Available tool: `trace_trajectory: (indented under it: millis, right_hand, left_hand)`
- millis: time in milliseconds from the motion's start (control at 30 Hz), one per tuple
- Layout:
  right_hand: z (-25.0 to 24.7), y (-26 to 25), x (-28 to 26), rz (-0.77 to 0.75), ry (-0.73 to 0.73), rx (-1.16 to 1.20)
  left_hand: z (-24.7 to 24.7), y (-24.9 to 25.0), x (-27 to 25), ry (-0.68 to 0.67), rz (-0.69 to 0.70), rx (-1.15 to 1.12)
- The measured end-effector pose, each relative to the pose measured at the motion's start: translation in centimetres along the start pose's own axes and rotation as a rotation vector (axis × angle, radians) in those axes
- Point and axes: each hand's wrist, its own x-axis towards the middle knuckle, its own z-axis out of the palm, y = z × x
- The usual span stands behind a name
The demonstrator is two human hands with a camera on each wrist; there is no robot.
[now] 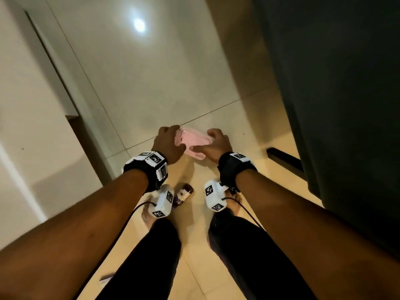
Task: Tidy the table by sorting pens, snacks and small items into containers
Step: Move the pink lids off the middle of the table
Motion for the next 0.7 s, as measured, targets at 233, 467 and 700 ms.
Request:
trace_trajectory:
  millis: [233, 467, 700]
  right_hand:
    - [1.6, 1.3, -1.2, -0.016, -0.058, -0.076]
    - [3.0, 2.7, -2.5, -0.002, -0.022, 0.052]
    - [2.6, 4.0, -4.0, 0.043, -0.046, 0.109]
  left_hand:
    - [-0.4, -1.7, -3.6, 0.231, 0.054, 0.155]
    - [2.6, -1.5, -5.3, 0.125, -0.055, -0.121]
    - [3.2, -0.2, -4.9, -0.062, -0.338, -0.493]
